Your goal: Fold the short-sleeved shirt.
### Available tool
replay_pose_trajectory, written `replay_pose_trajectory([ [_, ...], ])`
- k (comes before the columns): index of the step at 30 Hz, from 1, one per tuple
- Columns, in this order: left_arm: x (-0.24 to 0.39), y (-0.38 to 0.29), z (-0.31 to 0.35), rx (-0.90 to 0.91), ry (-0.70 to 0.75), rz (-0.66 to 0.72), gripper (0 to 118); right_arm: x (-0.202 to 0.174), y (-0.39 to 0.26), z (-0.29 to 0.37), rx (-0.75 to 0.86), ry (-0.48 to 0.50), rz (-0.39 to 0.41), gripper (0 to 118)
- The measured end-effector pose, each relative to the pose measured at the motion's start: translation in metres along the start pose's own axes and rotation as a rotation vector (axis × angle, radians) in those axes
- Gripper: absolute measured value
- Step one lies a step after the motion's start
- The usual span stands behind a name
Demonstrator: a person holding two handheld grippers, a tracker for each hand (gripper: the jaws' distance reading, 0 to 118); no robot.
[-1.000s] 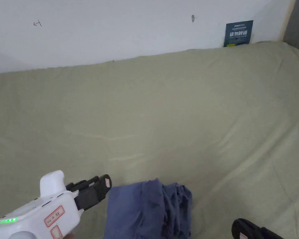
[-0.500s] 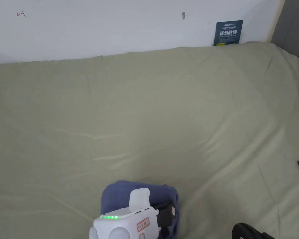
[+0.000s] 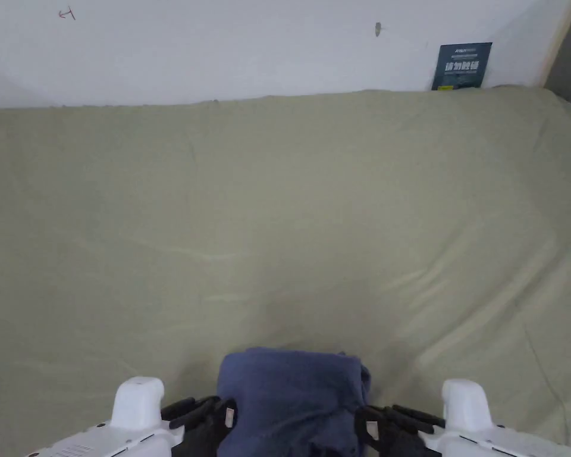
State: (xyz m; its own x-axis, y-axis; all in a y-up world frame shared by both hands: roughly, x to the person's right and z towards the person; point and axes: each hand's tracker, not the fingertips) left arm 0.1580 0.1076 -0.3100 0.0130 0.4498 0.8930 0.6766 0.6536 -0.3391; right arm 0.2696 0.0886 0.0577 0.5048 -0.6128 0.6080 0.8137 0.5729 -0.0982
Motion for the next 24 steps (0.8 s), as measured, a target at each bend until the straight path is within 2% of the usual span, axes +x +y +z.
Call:
replay_pose_trajectory([
  [4, -0.028, -0.005, -0.004, 0.017, -0.032, 0.137, 23, 0.034, -0.001, -0.052, -0.121, 0.164, -0.115, 7],
  [5, -0.033, -0.005, -0.007, 0.017, -0.041, 0.167, 29, 0.044, -0.002, -0.061, -0.155, 0.185, -0.154, 7],
  [6, -0.039, -0.005, -0.009, 0.013, -0.059, 0.186, 44, 0.051, -0.004, -0.066, -0.174, 0.187, -0.177, 7],
  [7, -0.047, -0.005, -0.012, 0.002, -0.077, 0.209, 75, 0.059, -0.006, -0.071, -0.185, 0.152, -0.185, 7],
  [8, -0.056, -0.005, -0.016, -0.005, -0.093, 0.235, 91, 0.064, -0.007, -0.075, -0.198, 0.079, -0.170, 5],
  [9, -0.062, -0.006, -0.019, -0.018, -0.104, 0.260, 98, 0.067, -0.007, -0.076, -0.209, 0.048, -0.154, 5],
  [11, -0.083, -0.009, -0.028, -0.008, -0.182, 0.371, 98, 0.072, -0.009, -0.072, -0.176, 0.128, -0.217, 5],
  [12, -0.093, -0.011, -0.035, -0.012, -0.237, 0.436, 99, 0.072, -0.009, -0.072, -0.176, 0.105, -0.210, 5],
  [15, -0.117, -0.027, -0.071, -0.088, -0.459, 0.678, 99, 0.070, -0.010, -0.072, -0.170, 0.112, -0.201, 5],
  [17, -0.123, -0.042, -0.105, -0.170, -0.591, 0.789, 99, 0.074, -0.011, -0.072, -0.163, 0.130, -0.211, 5],
  [18, -0.122, -0.048, -0.116, -0.180, -0.617, 0.802, 97, 0.074, -0.012, -0.073, -0.163, 0.137, -0.215, 5],
  [19, -0.121, -0.051, -0.126, -0.135, -0.682, 0.778, 85, 0.075, -0.013, -0.073, -0.164, 0.141, -0.215, 5],
  [20, -0.108, -0.046, -0.131, -0.125, -0.717, 0.756, 77, 0.075, -0.013, -0.073, -0.158, 0.147, -0.214, 5],
  [21, -0.105, -0.046, -0.137, -0.131, -0.619, 0.666, 71, 0.077, -0.014, -0.073, -0.157, 0.153, -0.217, 5],
  [23, -0.099, -0.044, -0.146, -0.160, -0.528, 0.612, 37, 0.079, -0.015, -0.072, -0.148, 0.176, -0.236, 5],
  [24, -0.100, -0.045, -0.149, -0.168, -0.498, 0.625, 28, 0.081, -0.016, -0.073, -0.147, 0.183, -0.250, 5],
])
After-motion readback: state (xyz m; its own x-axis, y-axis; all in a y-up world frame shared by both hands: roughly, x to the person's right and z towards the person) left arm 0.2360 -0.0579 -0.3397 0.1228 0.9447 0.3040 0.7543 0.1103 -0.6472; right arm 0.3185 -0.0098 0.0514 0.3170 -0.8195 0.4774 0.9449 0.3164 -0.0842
